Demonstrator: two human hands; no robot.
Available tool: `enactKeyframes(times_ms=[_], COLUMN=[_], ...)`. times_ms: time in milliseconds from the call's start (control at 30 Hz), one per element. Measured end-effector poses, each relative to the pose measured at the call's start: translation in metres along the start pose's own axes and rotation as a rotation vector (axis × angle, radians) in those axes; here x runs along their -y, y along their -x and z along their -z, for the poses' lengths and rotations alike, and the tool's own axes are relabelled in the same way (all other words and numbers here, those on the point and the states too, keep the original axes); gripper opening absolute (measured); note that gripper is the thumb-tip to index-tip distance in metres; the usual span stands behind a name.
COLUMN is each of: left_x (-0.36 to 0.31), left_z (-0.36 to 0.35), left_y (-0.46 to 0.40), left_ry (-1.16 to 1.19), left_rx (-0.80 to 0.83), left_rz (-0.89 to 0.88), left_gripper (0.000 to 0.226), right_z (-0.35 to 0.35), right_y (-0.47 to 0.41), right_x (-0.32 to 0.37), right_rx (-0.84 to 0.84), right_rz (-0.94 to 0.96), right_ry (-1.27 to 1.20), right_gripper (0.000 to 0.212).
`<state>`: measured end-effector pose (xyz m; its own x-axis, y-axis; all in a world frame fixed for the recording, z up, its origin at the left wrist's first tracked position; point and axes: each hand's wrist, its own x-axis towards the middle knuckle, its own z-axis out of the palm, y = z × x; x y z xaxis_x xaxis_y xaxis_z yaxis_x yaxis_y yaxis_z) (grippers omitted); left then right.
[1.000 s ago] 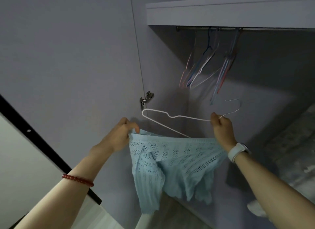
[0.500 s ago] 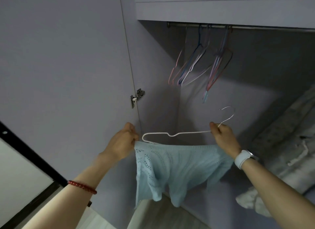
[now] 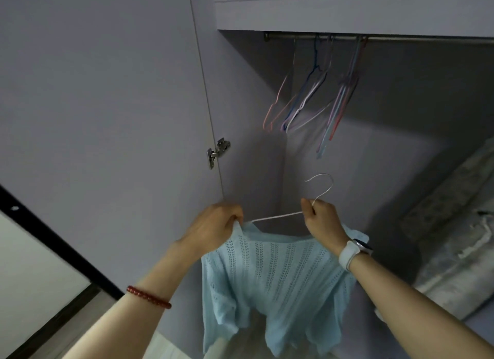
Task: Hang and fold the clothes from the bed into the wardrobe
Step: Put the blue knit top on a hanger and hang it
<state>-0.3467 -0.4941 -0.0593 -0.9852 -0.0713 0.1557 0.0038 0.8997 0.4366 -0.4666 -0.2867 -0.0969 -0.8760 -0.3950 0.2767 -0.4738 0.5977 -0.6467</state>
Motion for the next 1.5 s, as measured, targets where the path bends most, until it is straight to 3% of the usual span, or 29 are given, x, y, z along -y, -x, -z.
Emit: enactKeyframes(times_ms=[100,267,333,433,533,633,733,800,867,933,1033,1167,1300,1400,1500], left_x=[0.007,0.027,0.03,0.03,0.026,0.016,0.015,0.02,0.024,0.034,0.048,0.057,0.054,0.033,0.015], left_z=[-0.005,-0.005,-0.004,-0.007,-0.004,0.009,0.016,0.016,0.011,0.004,-0.003,0.001,-0.001,0.001,0.008], left_y=[0.009,0.012,0.013,0.013,0.008,0.003,0.002,0.003,0.004,0.003,-0.001,-0.007,-0.016,-0.018,-0.025], left_ry=[0.156,-0.249,-0.092,0.079,0.389,0.698,0.596,0.529,0.662,0.728,0.442,0.325,0.303,0.444,0.148], left_rx=[-0.113,-0.069,-0.053,-0.015,-0.252,-0.38,-0.232,-0.187,-0.201,-0.241,-0.339,-0.536,-0.42,-0.355,-0.295], left_rz=[-0.001,0.099,0.115,0.195,0.337,0.348,0.231,0.195,0.281,0.401,0.434,0.461,0.496,0.356,0.118], left_gripper=[0.03,0.064,0.06,0.032,0.017,0.02,0.024,0.042,0.071,0.071,0.017,0.027,0.039,0.054,0.048], right_z=[0.002,0.005,0.006,0.006,0.004,0.005,0.016,0.022,0.024,0.025,0.03,0.043,0.052,0.05,0.042], right_y=[0.002,0.002,0.001,-0.001,-0.001,-0.004,-0.01,-0.016,-0.018,-0.018,-0.017,-0.013,-0.012,-0.011,-0.008], right_x=[0.001,0.008,0.01,0.014,0.019,0.017,0.02,0.023,0.021,0.014,0.004,-0.013,-0.014,-0.01,-0.007], right_rx=[-0.042,-0.079,-0.043,0.006,0.063,0.096,-0.023,-0.11,-0.13,-0.15,-0.161,-0.178,-0.225,-0.228,-0.208], right_rz=[0.034,0.115,0.142,0.165,0.165,0.115,0.096,0.06,0.023,0.005,0.022,-0.032,-0.08,0.001,0.063], right_ry=[-0.022,-0.031,-0.004,0.038,0.067,0.075,0.036,-0.03,-0.068,-0.094,-0.06,-0.004,-0.087,-0.059,-0.031], right_gripper=[0.051,0.049,0.047,0.048,0.05,0.051,0.05,0.049,0.048,0.048,0.048,0.049,0.049,0.044,0.046])
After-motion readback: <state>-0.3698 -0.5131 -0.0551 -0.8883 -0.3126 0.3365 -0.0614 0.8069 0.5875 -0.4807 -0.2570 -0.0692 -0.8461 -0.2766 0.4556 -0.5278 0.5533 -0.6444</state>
